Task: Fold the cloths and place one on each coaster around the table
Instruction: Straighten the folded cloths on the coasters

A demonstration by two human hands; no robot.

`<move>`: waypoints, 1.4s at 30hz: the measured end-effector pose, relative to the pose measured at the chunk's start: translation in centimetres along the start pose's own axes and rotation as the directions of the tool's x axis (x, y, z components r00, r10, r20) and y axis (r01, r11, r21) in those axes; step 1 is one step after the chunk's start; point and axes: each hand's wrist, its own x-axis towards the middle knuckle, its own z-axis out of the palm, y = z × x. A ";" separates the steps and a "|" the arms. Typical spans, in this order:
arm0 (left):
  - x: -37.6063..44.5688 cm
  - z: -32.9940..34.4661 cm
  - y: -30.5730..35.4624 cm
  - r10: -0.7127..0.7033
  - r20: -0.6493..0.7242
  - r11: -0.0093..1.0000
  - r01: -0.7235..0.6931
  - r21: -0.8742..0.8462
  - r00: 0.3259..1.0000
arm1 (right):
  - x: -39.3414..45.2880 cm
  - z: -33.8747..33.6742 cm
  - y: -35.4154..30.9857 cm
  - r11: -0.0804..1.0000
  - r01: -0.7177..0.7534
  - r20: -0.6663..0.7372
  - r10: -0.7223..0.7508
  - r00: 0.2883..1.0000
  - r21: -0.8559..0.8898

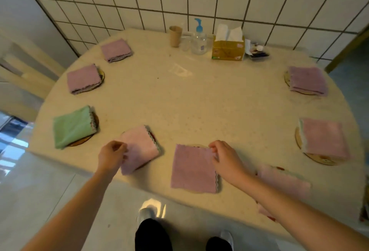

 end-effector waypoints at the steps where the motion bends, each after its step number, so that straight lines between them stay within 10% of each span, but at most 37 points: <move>1: 1.1 -1.5 -0.3 -0.009 -0.008 1.000 0.009 -0.005 1.000 | 1.0 1.3 -2.0 0.999 0.024 0.013 -0.025 1.000 0.044; 10: 14.3 -15.0 -3.8 -0.080 -0.231 0.976 0.123 0.179 0.970 | 11.7 12.0 -16.4 0.967 -0.253 0.129 0.250 0.959 0.004; 22: 21.6 -17.5 -5.3 -0.400 -0.121 0.904 0.413 0.113 0.909 | 14.4 14.8 -18.4 0.831 -0.550 0.252 0.552 0.795 -0.085; 30: 21.7 -17.5 -4.0 -0.485 0.020 0.864 0.483 -0.143 0.874 | 15.6 13.9 -18.8 0.681 -0.686 0.592 0.451 0.668 0.257; 36: 21.9 -19.6 -2.2 -0.203 0.428 0.811 0.396 -0.430 0.881 | 13.7 13.4 -19.2 0.298 -0.738 0.679 0.290 0.674 0.605; 39: 23.3 -19.9 -2.0 -0.101 0.547 0.853 0.356 -0.382 0.831 | 12.4 15.1 -18.7 0.077 -0.708 0.653 0.327 0.683 0.702; 42: 25.1 -19.9 -2.9 -0.166 0.490 0.946 0.279 -0.167 0.856 | 11.5 17.2 -18.3 0.085 -0.646 0.556 0.430 0.711 0.759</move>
